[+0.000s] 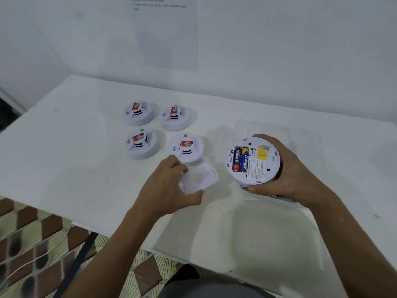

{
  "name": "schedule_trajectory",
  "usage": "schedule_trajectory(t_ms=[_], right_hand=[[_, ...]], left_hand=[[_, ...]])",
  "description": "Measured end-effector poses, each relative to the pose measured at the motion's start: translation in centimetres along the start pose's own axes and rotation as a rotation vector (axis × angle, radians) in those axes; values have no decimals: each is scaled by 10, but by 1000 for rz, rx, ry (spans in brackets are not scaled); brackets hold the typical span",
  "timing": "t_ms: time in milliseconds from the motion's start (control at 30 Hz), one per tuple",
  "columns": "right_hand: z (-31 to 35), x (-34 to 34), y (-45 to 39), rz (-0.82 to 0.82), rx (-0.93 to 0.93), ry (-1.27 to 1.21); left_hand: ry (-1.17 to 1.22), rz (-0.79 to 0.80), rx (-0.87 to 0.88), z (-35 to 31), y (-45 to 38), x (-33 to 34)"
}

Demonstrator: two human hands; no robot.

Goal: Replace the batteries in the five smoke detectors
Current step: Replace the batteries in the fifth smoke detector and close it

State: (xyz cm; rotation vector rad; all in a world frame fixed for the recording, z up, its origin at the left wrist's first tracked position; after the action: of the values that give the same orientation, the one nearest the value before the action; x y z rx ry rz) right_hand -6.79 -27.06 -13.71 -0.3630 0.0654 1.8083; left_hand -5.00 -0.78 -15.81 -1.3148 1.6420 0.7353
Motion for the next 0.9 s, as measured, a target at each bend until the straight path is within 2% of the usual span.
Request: schedule_trajectory(t_ms=[100, 200, 333, 400, 900], right_hand=[[5, 8, -8, -15, -6, 1], [15, 25, -20, -23, -24, -18], [27, 50, -39, -7, -40, -10], [30, 60, -46, -1, -32, -16], [32, 101, -57, -121, 38, 15]], left_hand=[[84, -147, 19, 3, -5, -38], [203, -172, 147, -11, -20, -65], [243, 10, 336, -28, -47, -68], [244, 84, 325, -23, -55, -66], [182, 296, 386, 15, -70, -79]])
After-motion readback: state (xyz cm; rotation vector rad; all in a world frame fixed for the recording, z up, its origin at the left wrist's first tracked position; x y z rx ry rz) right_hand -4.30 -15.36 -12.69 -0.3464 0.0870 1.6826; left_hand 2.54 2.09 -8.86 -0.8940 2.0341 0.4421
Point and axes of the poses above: each hand's wrist, its own y-axis away from the middle knuckle, its own x-axis out of the palm, z = x × y, the point moved 4 cm from there along -y, towards the middle knuckle, and after that the axes turned 6 degrees about -x, right-handed, at the moved point
